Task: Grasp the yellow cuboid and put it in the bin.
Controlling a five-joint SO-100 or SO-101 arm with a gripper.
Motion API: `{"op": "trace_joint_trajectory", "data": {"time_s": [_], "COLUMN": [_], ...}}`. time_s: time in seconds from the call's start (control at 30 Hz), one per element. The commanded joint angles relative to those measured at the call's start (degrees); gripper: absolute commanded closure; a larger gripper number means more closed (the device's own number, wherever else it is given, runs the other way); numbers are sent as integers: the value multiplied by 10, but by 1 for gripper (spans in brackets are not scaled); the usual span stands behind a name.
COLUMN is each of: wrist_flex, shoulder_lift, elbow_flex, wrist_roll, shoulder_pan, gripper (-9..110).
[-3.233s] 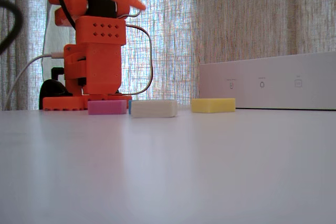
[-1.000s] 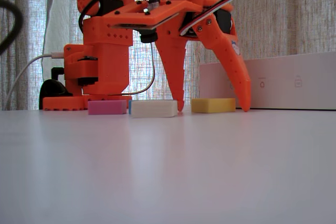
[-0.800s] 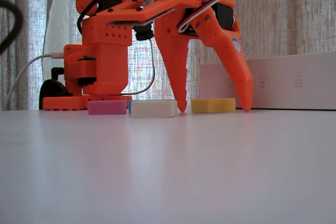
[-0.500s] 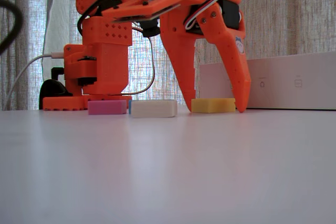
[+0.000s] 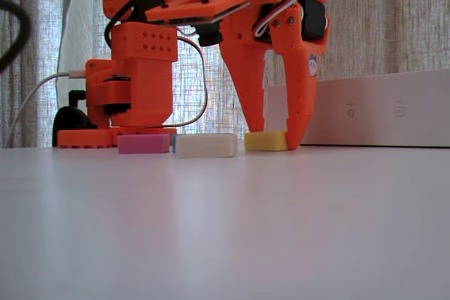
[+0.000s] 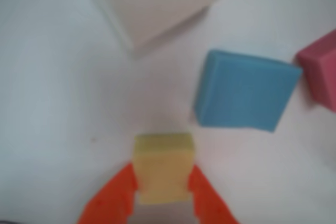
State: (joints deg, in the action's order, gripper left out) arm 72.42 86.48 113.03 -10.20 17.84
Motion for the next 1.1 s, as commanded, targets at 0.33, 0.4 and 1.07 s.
{"op": "trace_joint_trajectory", "data": {"time_s": [0.33,0.4,1.07], "wrist_flex": [-25,-25,6], "shoulder_lift": [134,188,301], "elbow_flex": [-8,-30,-148], "wrist_roll": [-33,-52,-120], "shoulder_pan": [-49,-56,289], "gripper": [110,110,110]}}
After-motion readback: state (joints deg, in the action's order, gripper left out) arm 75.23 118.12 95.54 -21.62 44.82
